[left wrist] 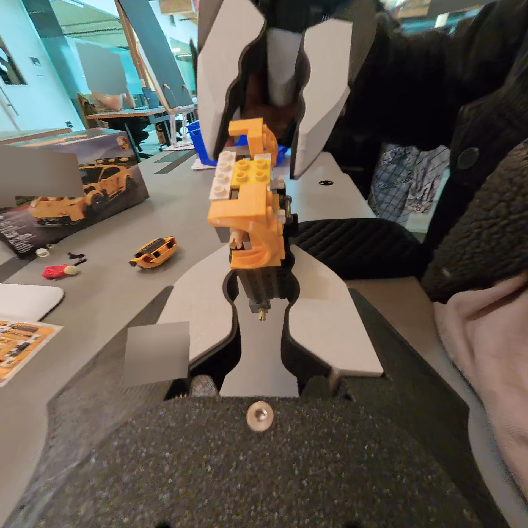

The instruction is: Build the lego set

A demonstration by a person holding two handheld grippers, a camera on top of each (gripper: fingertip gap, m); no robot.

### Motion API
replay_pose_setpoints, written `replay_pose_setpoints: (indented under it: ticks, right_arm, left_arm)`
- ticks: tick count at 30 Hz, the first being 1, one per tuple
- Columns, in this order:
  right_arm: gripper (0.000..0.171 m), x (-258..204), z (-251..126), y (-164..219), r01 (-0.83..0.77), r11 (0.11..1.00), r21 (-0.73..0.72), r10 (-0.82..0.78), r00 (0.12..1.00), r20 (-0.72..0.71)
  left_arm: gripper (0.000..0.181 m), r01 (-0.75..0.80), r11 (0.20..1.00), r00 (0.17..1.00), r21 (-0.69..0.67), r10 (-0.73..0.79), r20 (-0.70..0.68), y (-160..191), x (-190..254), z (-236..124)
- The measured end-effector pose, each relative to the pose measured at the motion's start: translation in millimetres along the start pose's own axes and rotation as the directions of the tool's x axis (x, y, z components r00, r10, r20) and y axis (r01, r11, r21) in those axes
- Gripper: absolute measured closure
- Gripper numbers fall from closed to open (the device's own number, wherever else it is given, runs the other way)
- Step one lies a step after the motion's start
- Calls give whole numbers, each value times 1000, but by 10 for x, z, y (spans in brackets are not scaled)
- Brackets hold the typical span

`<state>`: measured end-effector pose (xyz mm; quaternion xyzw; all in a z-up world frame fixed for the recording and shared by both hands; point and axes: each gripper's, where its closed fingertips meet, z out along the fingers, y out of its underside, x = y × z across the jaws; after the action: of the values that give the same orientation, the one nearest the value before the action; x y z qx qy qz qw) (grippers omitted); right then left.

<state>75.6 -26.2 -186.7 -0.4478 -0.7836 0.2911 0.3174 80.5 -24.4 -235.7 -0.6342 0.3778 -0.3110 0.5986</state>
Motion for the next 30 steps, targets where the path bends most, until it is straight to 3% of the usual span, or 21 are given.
replay_pose_setpoints:
  ticks: [8, 23, 30]
  right_arm:
    - [145, -38, 74, -65, -115, 986, 121, 102, 989, 110]
    - [148, -36, 80, -42, -79, 986, 147, 87, 995, -47]
    - [146, 74, -67, -87, -98, 981, 165, 121, 983, -137]
  left_arm:
    - [152, 18, 1000, 1000, 17, -18, -19, -20, 22, 0]
    - [152, -59, 998, 997, -36, 61, 41, 12, -12, 21]
    - [152, 12, 1000, 997, -13, -11, 74, -30, -89, 13]
